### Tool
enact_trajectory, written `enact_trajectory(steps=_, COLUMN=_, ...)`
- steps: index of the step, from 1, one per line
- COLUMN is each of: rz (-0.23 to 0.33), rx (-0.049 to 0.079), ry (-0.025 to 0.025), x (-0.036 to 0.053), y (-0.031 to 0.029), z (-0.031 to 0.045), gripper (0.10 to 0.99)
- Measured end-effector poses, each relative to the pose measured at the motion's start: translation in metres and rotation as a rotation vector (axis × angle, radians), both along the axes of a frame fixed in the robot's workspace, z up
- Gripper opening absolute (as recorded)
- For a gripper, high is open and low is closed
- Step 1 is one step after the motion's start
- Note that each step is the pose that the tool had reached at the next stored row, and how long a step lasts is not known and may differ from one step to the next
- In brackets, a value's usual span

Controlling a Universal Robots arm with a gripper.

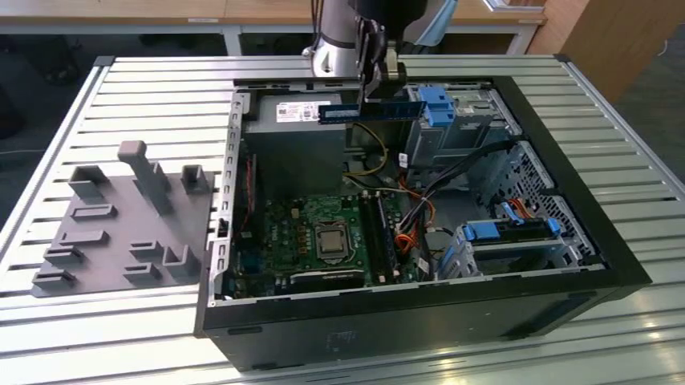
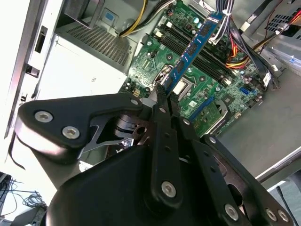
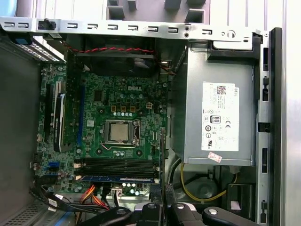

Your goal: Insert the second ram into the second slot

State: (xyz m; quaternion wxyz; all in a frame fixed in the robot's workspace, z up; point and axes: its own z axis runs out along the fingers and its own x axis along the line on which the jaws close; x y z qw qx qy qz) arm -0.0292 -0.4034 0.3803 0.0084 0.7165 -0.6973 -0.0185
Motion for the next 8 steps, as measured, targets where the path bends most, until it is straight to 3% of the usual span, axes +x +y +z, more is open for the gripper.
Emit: enact_trajectory(steps=8, rz=0.0, rx=-0.001, ry=0.0, x=-0.0001, y=-0.0055, z=0.0, gripper=0.137)
